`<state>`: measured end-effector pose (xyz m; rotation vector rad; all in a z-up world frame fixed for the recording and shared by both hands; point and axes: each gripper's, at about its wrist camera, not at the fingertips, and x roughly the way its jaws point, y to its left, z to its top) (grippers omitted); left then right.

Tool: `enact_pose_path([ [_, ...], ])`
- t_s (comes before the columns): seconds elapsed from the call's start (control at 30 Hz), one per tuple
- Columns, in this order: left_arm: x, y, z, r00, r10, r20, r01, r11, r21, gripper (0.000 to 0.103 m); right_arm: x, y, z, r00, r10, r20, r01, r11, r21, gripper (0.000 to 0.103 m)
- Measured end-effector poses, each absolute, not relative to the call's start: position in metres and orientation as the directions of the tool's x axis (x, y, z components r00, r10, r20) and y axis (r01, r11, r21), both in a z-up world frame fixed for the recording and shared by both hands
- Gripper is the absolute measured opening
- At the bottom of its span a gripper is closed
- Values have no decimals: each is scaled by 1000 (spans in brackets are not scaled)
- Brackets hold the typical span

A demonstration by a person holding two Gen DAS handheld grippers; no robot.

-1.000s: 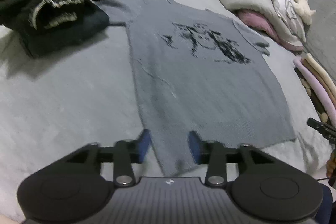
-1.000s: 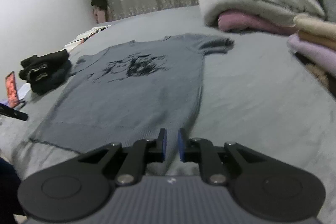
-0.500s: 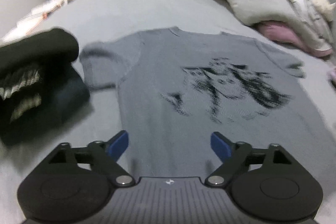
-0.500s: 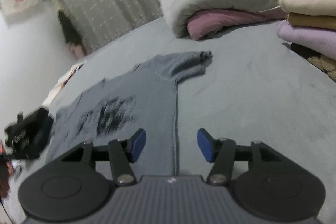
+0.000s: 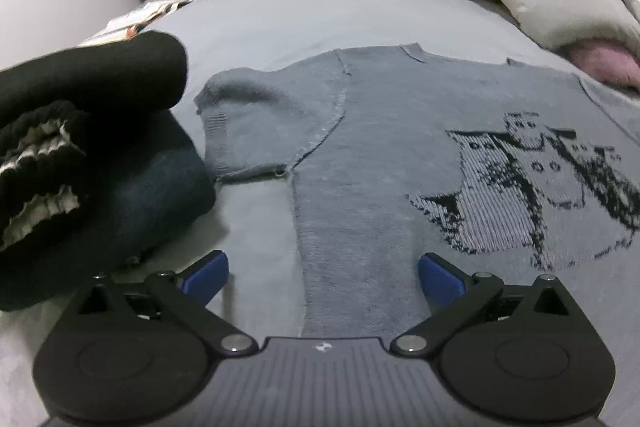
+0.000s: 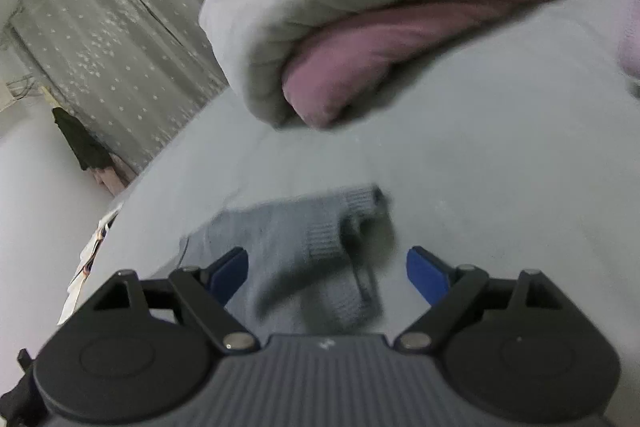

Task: Fold clothes
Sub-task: 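Grasp the sleeve edge with the right gripper and tug it flat, then release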

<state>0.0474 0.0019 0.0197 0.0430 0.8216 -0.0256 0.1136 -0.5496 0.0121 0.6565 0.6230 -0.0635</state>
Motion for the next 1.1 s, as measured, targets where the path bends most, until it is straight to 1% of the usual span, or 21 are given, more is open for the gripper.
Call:
enact_pose_path([
  [0.03,48,3,20,682,-6,-731,37,999,27,101,122,-548,12,813,128,-569,248,807,536,71],
  [0.07,49,4,21,685,-4,-729,31,999,23,101,129,-547,12,805,124,-580,248,818,519,65],
  [0.1,50,5,22,686,-4,-728,27,999,20,101,134,-546,13,797,122,-592,244,831,500,54],
  [0.13,51,5,21,684,-5,-730,26,1000,17,101,138,-544,13,788,125,-603,230,849,476,32],
  [0.17,51,5,21,682,-5,-731,22,1000,13,101,142,-542,14,779,130,-613,211,867,452,18],
  [0.2,51,5,21,682,-6,-731,19,1000,10,101,145,-540,15,770,134,-623,192,884,427,10],
  [0.3,51,4,22,677,-20,-735,11,1000,-16,101,149,-532,22,768,105,-632,153,928,341,7],
  [0.43,52,5,25,685,-12,-729,3,1000,-14,101,152,-520,33,776,41,-629,128,967,221,7],
  [0.77,54,3,24,681,8,-732,9,1000,19,101,155,-492,65,810,-176,-560,159,984,-78,6],
  [0.83,54,4,25,681,10,-732,8,1000,20,101,157,-489,58,790,-216,-574,175,976,-127,6],
  [0.9,53,5,25,682,14,-731,2,1000,21,101,160,-485,44,755,-273,-596,182,961,-210,6],
  [0.93,53,6,25,682,17,-731,-1,1000,22,101,162,-486,37,738,-285,-611,182,957,-227,6],
  [1.0,54,8,25,681,21,-732,-8,1000,21,101,164,-491,30,715,-278,-642,189,960,-205,6],
  [1.1,56,13,24,676,17,-737,-20,1000,5,101,166,-492,27,705,-283,-650,201,959,-199,6],
])
